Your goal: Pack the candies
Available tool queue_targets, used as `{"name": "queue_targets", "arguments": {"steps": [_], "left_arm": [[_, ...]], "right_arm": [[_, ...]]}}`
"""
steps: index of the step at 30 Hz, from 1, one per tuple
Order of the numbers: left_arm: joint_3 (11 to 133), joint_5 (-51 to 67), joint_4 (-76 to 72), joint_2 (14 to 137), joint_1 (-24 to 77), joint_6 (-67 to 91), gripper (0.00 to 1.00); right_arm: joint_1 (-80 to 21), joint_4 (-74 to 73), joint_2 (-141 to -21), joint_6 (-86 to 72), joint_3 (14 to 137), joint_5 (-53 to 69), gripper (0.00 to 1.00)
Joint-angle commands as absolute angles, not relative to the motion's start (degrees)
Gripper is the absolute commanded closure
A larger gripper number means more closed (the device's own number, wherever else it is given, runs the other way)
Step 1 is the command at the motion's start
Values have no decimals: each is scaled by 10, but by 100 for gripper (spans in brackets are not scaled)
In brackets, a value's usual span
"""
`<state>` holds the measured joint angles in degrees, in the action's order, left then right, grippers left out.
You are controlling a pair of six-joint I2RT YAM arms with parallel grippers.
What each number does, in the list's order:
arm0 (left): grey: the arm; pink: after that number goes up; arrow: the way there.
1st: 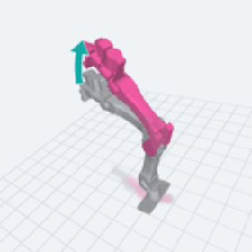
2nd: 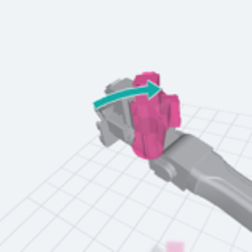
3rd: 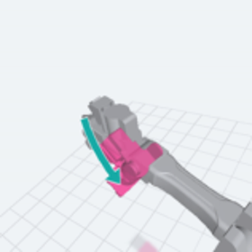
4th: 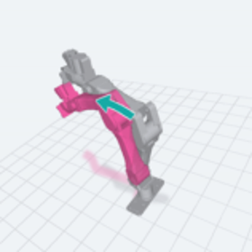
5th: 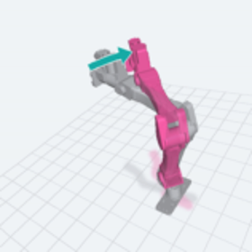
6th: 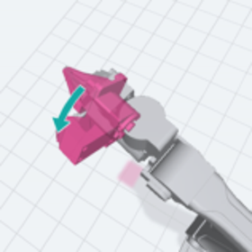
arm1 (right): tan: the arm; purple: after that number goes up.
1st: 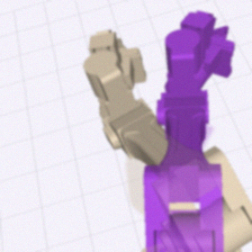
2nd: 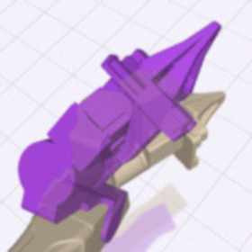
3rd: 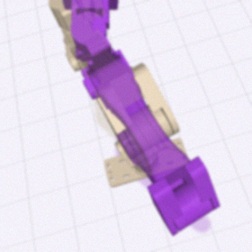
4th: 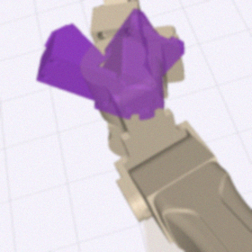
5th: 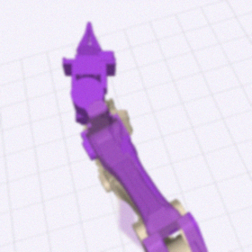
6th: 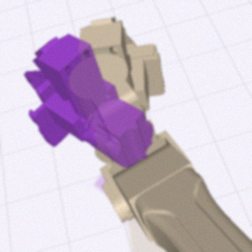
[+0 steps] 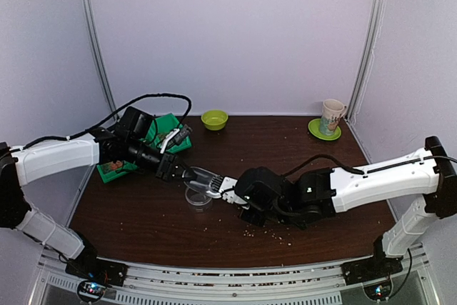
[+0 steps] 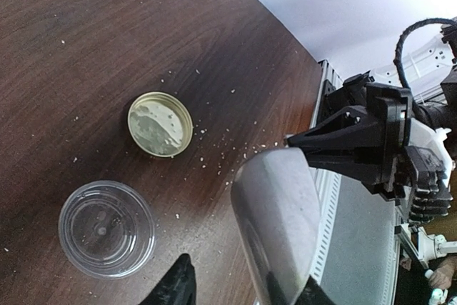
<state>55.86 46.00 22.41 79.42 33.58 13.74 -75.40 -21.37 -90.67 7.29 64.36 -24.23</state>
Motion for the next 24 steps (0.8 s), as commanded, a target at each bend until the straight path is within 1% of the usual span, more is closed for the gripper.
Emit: {"name": "queue_targets", "arguments": {"steps": [1,5,8,10,15,16,18,19,20,21,24], "left_arm": [[576,475,215,799,340,131,64],[577,477,215,801,341,132,78],[577,478,215,802,342,132,93],[578,478,215,802,341,133,100],[579,481,216,802,342,133,100],[579,481,216,802,341,133,100],[579,481,216,802,342,133,100],[579,482,216,802,341,133,100],[579,484,215,801,342,133,100],[579,486,216,801,341,132,100],[579,494,212,798,341,133,100]], "right_arm": [[-759,-218,-914,70,665,-262,100],[-761,-221,-918,72,670,-265,100],[-762,-220,-919,71,670,-267,100],[-763,-219,-919,70,669,-269,100],[-764,-214,-916,71,663,-274,100],[-763,-213,-914,73,661,-277,97],[-764,-202,-906,77,650,-283,87],[-763,-194,-899,81,641,-284,81],[-764,-184,-891,86,631,-284,72],[-764,-171,-882,89,621,-282,66],[-763,-125,-844,104,578,-271,54]]}}
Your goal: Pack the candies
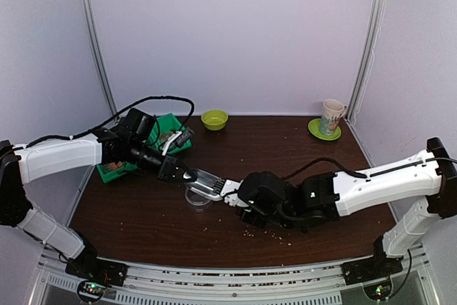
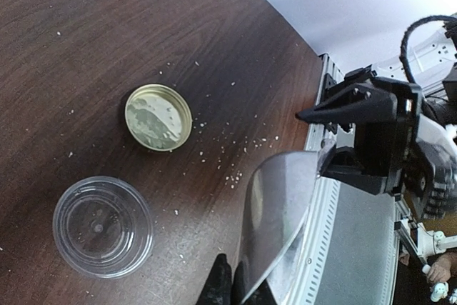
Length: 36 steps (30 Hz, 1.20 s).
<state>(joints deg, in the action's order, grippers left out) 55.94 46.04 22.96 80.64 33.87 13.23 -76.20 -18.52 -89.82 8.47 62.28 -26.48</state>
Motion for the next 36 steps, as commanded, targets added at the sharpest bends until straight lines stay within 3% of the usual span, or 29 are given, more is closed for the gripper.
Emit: {"name": "queue_targets", "arguments": {"steps": [1,8,16,20,26,36], "left_arm": [[579,498,209,797,341,134,100],[575,513,197,793,342,138,100],[572,523,186,793,342,147,100],[569,528,178,792,341,152,100],[568,529,175,789,341,153,100],[568,532,172,793,342,156,100]], "right_arm": [[-764,-101,-829,113,560,-263,52],[-764,97,-741,186,423,-194,48],[-764,199,-729,224,390,-149,49],[-764,232,-754,225,402,-154,57],[-765,252,-792,229,415,-162,58],[-767,313,-800,241,393,-203,72]]}}
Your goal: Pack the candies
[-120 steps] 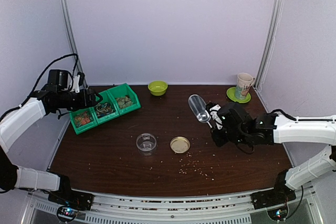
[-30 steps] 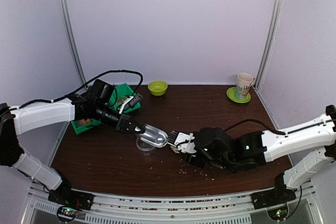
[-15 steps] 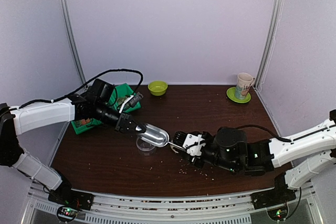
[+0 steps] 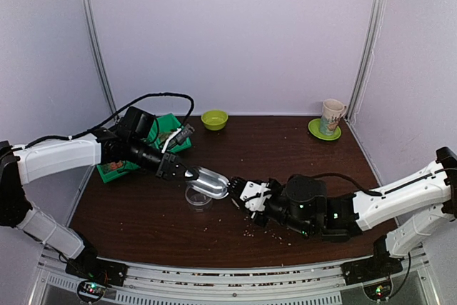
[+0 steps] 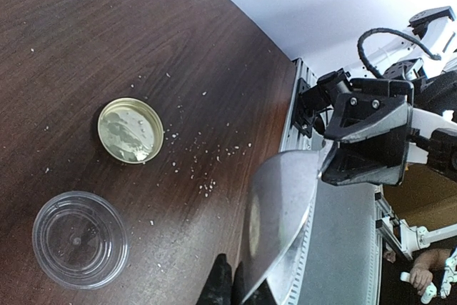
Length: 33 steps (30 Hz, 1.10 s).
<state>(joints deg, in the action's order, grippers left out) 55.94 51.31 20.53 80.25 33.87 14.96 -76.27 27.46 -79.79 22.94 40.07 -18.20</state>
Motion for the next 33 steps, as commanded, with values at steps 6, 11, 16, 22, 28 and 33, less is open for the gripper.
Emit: {"name": "queue_targets", "arguments": {"steps": [6,11,16,22,28,33], "left_arm": [[569,535,170,794,341,157,100],[569,535,170,794,341,157,100],[569,536,170,795,342,157,100],[568,536,170,796,341,157,100],[568,539,170,796,342,156,100],[568,539,170,795,341,157,100]], "right_arm": [[-768,324,-814,252,394,-204,75],[-768,309,-814,266,392,-202,75],[-769,298,-813,270,386,-201,75],[-768,288,-819,270,394,-194,76],[-769,287,-829,271,405,-193,77],[-769,290,-831,269,410,-194,81]]}}
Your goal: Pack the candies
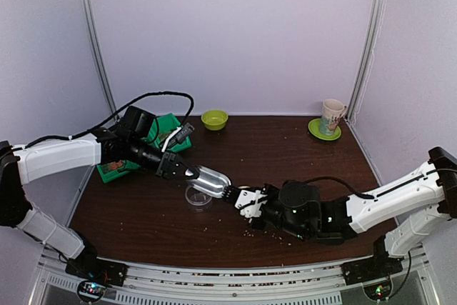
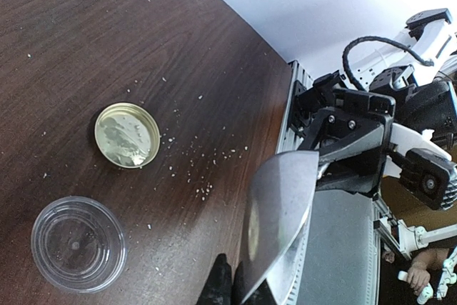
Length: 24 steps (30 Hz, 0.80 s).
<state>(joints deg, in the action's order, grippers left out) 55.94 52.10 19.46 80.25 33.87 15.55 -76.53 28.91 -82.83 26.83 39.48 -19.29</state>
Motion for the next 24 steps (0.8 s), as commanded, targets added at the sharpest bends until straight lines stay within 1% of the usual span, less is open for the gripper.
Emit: {"name": "queue_targets", "arguments": {"steps": [1,14,24], "left_arm": [[568,538,170,795,341,157,100],[567,541,168,799,342,158,100],[567,546,166,802,342,158,100]], "right_arm": [[-769,291,-831,269,411,-194,82],[-768,310,-823,277,406,-199,79],[-768,321,-820,283,407,-200,80]]}}
